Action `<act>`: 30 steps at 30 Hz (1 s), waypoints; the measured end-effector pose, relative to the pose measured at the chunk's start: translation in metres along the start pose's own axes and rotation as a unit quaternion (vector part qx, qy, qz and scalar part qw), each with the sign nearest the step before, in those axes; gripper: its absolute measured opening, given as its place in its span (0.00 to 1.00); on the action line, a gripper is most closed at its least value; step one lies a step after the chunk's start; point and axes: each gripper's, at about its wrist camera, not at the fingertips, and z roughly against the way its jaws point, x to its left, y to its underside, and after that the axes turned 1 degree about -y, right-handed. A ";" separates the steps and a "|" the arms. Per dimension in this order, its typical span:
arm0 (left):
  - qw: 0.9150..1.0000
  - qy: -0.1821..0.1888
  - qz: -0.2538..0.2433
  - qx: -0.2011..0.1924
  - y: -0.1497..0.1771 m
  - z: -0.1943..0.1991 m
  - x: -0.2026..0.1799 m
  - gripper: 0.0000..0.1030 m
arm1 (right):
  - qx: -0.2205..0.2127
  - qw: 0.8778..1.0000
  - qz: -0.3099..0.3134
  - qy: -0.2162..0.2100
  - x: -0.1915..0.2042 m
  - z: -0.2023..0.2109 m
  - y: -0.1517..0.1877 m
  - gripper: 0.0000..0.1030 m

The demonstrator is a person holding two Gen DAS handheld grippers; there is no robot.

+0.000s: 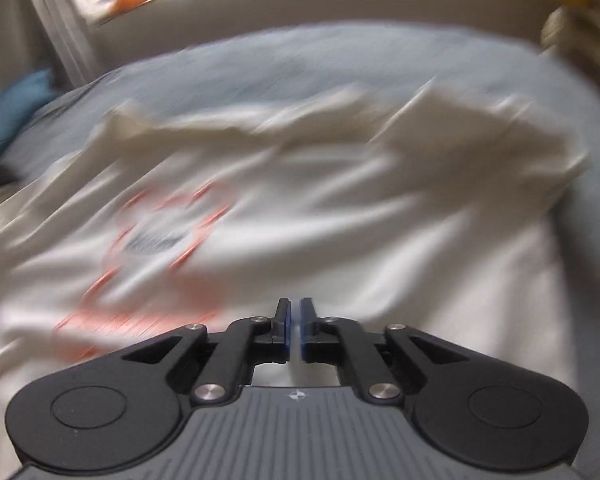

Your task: Fold clothes

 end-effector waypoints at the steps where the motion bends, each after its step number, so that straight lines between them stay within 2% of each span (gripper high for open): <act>1: 1.000 0.003 0.002 0.001 0.000 0.000 0.001 0.05 | 0.018 0.999 -0.007 -0.034 -0.004 0.007 0.002 0.06; 3: 1.000 0.008 0.007 0.002 0.000 0.001 0.005 0.05 | 0.064 0.992 -0.007 -0.109 -0.006 0.024 0.014 0.14; 4: 1.000 0.011 0.009 0.002 0.000 0.000 0.006 0.05 | 0.090 0.988 0.006 -0.127 -0.003 0.032 0.025 0.20; 5: 1.000 0.013 0.010 0.003 0.000 0.000 0.006 0.05 | 0.115 0.983 0.019 -0.143 0.000 0.039 0.036 0.22; 7: 1.000 0.016 0.009 0.003 0.000 0.000 0.007 0.05 | 0.151 0.979 0.028 -0.138 -0.002 0.044 0.056 0.22; 9: 1.000 0.019 0.009 0.005 -0.002 -0.001 0.007 0.05 | 0.158 0.982 0.035 -0.094 -0.014 0.035 0.063 0.20; 10: 1.000 0.021 0.009 0.006 -0.002 -0.002 0.007 0.05 | 0.151 0.986 0.037 -0.066 -0.024 0.027 0.064 0.05; 11: 1.000 0.022 0.010 0.007 -0.003 -0.001 0.007 0.05 | 0.135 0.989 0.017 -0.050 -0.037 0.022 0.056 0.00; 14: 1.000 0.022 0.017 0.007 -0.003 0.000 0.007 0.05 | 0.079 0.996 -0.042 -0.002 -0.075 0.018 0.027 0.00; 15: 1.000 0.021 0.017 0.007 -0.003 0.000 0.007 0.05 | 0.060 0.997 -0.045 0.024 -0.082 0.024 0.020 0.00; 16: 1.000 0.021 0.017 0.007 -0.003 0.000 0.007 0.05 | 0.053 0.997 -0.038 0.044 -0.084 0.031 0.015 0.05; 17: 1.000 0.021 0.018 0.007 -0.003 0.000 0.007 0.05 | 0.058 0.997 -0.026 0.042 -0.083 0.039 0.014 0.06; 18: 1.000 0.021 0.018 0.009 -0.004 0.000 0.007 0.05 | 0.074 0.997 -0.016 0.014 -0.079 0.047 0.019 0.07; 20: 0.999 0.023 0.020 0.011 -0.005 0.000 0.008 0.05 | 0.119 0.991 0.003 -0.056 -0.068 0.060 0.033 0.18; 22: 0.999 0.024 0.021 0.014 -0.006 0.000 0.009 0.05 | 0.169 0.980 0.036 -0.099 -0.049 0.062 0.056 0.19; 24: 0.999 0.026 0.023 0.015 -0.006 0.000 0.009 0.05 | 0.193 0.976 0.067 -0.074 -0.045 0.051 0.073 0.19; 25: 0.999 0.026 0.024 0.015 -0.006 0.000 0.009 0.05 | 0.183 0.980 0.051 -0.054 -0.056 0.049 0.071 0.13; 26: 0.999 0.026 0.025 0.015 -0.005 0.000 0.009 0.05 | 0.169 0.985 0.027 -0.032 -0.070 0.047 0.066 0.00; 28: 0.999 0.023 0.022 0.015 -0.005 0.001 0.008 0.05 | 0.141 0.990 -0.021 0.012 -0.098 0.043 0.058 0.00; 30: 0.999 0.020 0.022 0.014 -0.005 0.001 0.007 0.05 | 0.107 0.993 -0.011 0.055 -0.097 0.059 0.052 0.00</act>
